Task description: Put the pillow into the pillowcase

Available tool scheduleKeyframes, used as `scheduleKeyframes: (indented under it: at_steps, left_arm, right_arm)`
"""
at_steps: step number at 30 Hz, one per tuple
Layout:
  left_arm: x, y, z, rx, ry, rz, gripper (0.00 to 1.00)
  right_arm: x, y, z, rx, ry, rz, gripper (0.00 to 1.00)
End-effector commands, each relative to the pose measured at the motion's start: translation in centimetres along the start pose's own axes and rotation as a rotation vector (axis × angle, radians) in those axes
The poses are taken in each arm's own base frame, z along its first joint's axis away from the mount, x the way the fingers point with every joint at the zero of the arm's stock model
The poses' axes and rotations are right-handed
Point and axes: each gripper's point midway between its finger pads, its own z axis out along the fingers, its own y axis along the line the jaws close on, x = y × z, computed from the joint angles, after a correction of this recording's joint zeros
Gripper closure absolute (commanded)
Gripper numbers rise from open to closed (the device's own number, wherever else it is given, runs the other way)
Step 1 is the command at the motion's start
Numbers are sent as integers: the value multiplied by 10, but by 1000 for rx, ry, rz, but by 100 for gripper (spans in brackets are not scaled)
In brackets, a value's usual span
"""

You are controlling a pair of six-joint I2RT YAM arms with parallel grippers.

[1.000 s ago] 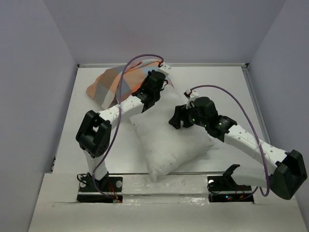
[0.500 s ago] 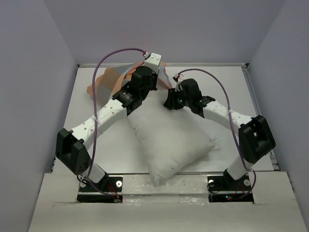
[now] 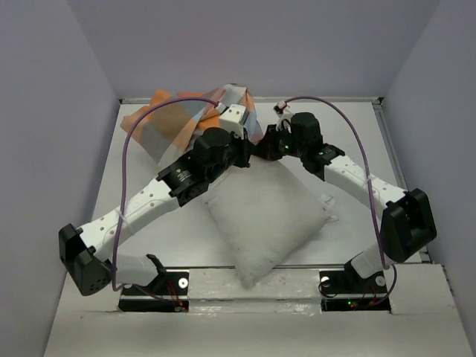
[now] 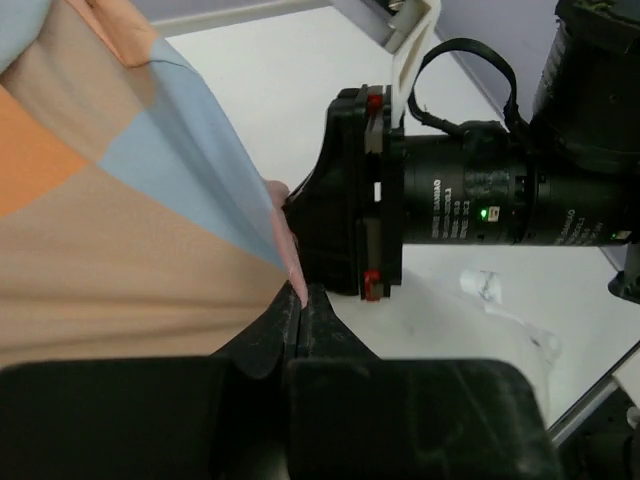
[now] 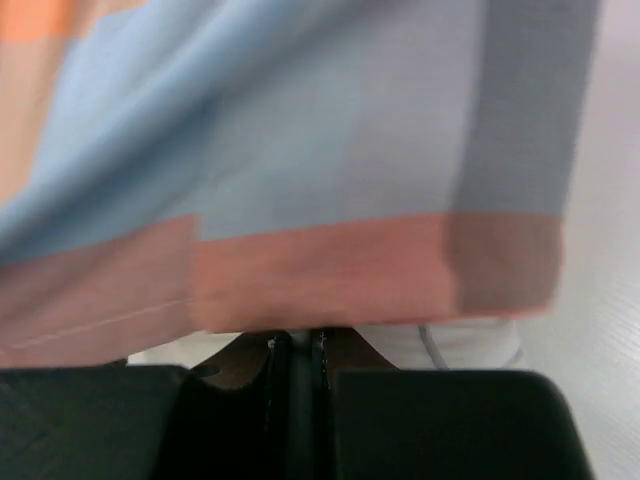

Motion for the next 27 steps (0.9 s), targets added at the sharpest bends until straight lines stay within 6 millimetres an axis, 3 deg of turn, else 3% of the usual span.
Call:
scheduleKeyframes:
  at_steps: [1,2,4,6,8,9,10,13,15,17,18,20,21,22,23,24,25,26,27]
  left_arm:
    - [-14,-29,-41,109,-39,-101,100]
    - [-15,-20,-42,69,-44,-93,100]
    - [-9,-7,-39,11,-13,-70,100]
    - [-11,-7,-36,-2,-3,-63,100]
    - [-5,-31,-28,86,39,-89,100]
    - [-8,-47,-28,139,32,-118,100]
    - [2,-73,-27,200,59,-119,100]
    - [16,-117,-28,332,107,-144,100]
    - [16,-130,-29,389,104,-159,98]
    - [3,-111,-19,347,62,-173,82]
    - [-2,-101,-11,329,55,-175,67]
    - [-25,-71,2,284,19,-185,37]
    - [-28,-58,5,228,21,-164,15]
    - [-45,-41,8,116,-24,-114,9]
    - [-37,-33,2,81,14,-82,6]
    - [-45,-27,-12,56,-11,-68,2]
    - [-33,-16,-11,-3,13,-46,2]
    - [-29,15,-25,-145,-14,-30,2]
    - [-10,33,-36,-231,30,-13,3]
  right_arm:
    - [-107,51,-61,-88,-399,-81,100]
    - [-117,65,-88,-98,-459,-99,100]
    - [-114,68,-106,-80,-468,-100,100]
    - [-118,80,-129,-85,-496,-102,100]
    - [-111,92,-128,-142,-442,-95,100]
    - [-103,83,-108,-139,-374,-74,100]
    - [-96,76,-96,-127,-327,-58,100]
    - [-81,38,-63,-25,-263,-28,100]
    - [-70,3,-61,54,-247,18,100]
    - [-63,-20,-63,108,-231,52,100]
    - [-64,-41,-69,151,-229,83,100]
    - [-64,-61,-66,184,-220,107,100]
    - [-69,-69,-66,203,-225,93,100]
    - [-70,-82,-67,229,-219,95,100]
    - [-66,-91,-63,236,-197,84,100]
    - [-66,-98,-63,248,-196,83,100]
    - [-66,-105,-64,262,-196,88,100]
    - [-67,-114,-66,280,-200,97,100]
    - [-64,-114,-64,266,-186,97,100]
